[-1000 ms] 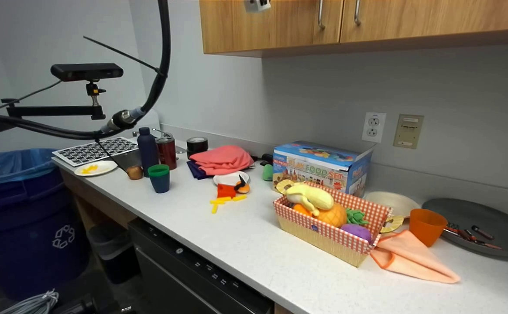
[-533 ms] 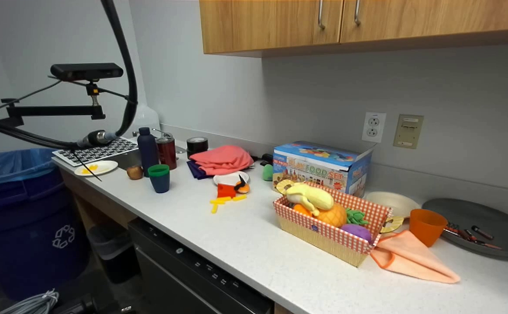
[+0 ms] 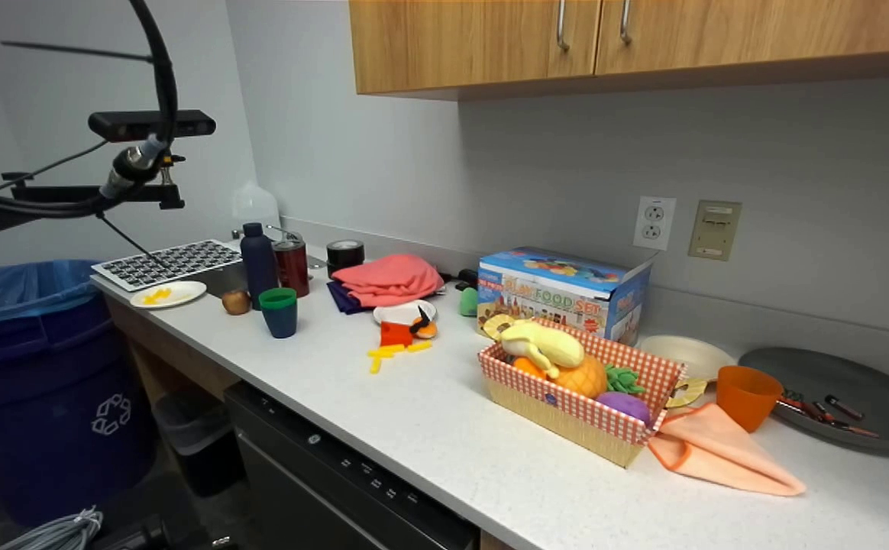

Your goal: Close the left door of the open upper cabinet then open the right door

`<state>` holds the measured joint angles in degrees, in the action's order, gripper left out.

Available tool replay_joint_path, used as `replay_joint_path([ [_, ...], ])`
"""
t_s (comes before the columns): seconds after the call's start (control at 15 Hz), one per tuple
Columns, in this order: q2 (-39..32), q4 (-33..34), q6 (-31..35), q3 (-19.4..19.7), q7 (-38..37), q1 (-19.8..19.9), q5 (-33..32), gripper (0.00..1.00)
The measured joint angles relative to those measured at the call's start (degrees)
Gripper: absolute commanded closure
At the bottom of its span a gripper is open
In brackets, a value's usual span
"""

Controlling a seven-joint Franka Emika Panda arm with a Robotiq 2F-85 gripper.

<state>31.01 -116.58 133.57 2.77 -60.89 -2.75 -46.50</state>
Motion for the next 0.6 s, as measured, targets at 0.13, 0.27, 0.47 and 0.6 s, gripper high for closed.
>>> replay_joint_path([
  [0.13,0.7,2.9,-6.5,-3.0,0.8,2.7,2.4,0.0],
  [0.27,0.9,6.0,-14.2,-4.9,0.7,4.3,7.0,0.0],
  [0.47,0.7,10.5,-24.9,-7.4,-1.1,6.4,12.4,0.0],
  [0.6,0.2,13.1,-31.2,-9.1,-3.9,7.8,14.5,0.0],
])
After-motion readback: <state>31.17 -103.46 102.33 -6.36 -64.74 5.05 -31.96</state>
